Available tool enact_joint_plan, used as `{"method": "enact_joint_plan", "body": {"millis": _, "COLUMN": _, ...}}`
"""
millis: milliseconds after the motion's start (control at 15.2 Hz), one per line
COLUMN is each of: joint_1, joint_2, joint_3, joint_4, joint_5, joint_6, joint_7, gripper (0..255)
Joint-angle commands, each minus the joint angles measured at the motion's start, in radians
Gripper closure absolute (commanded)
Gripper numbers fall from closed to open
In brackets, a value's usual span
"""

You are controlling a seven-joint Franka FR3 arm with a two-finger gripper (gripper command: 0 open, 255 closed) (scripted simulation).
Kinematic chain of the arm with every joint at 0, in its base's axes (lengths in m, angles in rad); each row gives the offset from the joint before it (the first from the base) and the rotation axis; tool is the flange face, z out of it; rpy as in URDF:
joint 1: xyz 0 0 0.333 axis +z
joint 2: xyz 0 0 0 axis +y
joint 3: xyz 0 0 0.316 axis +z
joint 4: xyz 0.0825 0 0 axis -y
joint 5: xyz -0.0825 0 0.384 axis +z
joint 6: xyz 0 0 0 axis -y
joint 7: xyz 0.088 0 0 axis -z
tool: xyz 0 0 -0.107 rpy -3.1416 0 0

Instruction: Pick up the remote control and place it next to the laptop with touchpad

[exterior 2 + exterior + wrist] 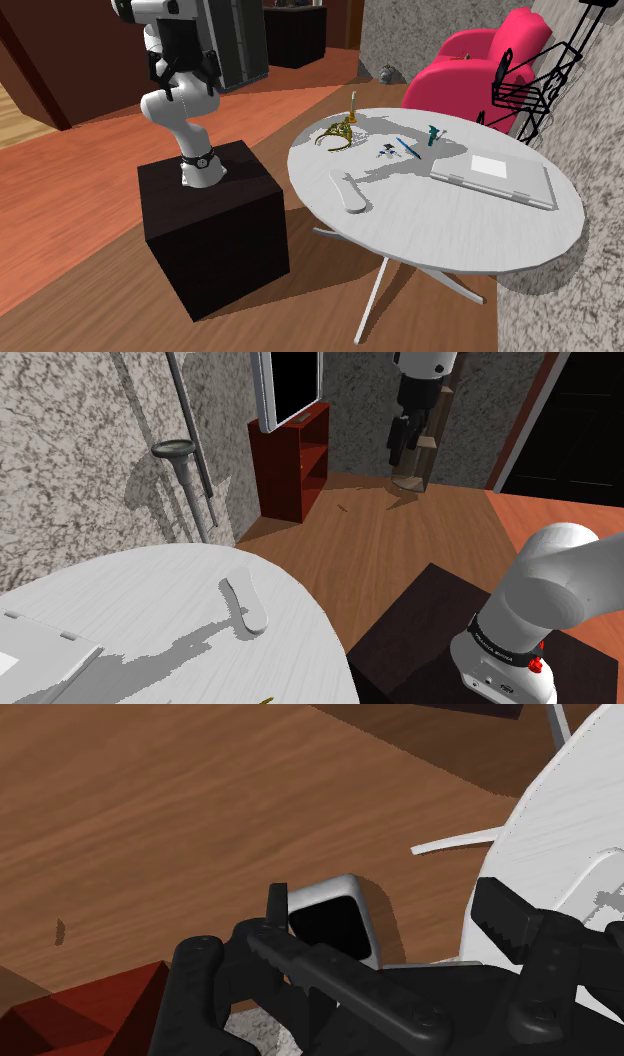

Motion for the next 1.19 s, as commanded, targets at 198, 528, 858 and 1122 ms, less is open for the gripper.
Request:
{"method": "enact_joint_plan", "body": {"millis": 198, "joint_1": 0.011, "joint_2": 0.026, "joint_3": 0.055, "joint_4": -0.039, "joint_5": 0.037, "joint_6": 0.056, "joint_7": 0.081, "gripper": 0}}
{"method": "enact_joint_plan", "body": {"millis": 528, "joint_1": 0.028, "joint_2": 0.098, "joint_3": 0.15, "joint_4": -0.077, "joint_5": 0.094, "joint_6": 0.155, "joint_7": 0.214, "gripper": 0}}
{"method": "enact_joint_plan", "body": {"millis": 858, "joint_1": 0.038, "joint_2": 0.207, "joint_3": 0.247, "joint_4": -0.081, "joint_5": 0.134, "joint_6": 0.261, "joint_7": 0.347, "gripper": 0}}
{"method": "enact_joint_plan", "body": {"millis": 1122, "joint_1": 0.039, "joint_2": 0.319, "joint_3": 0.324, "joint_4": -0.06, "joint_5": 0.147, "joint_6": 0.345, "joint_7": 0.457, "gripper": 0}}
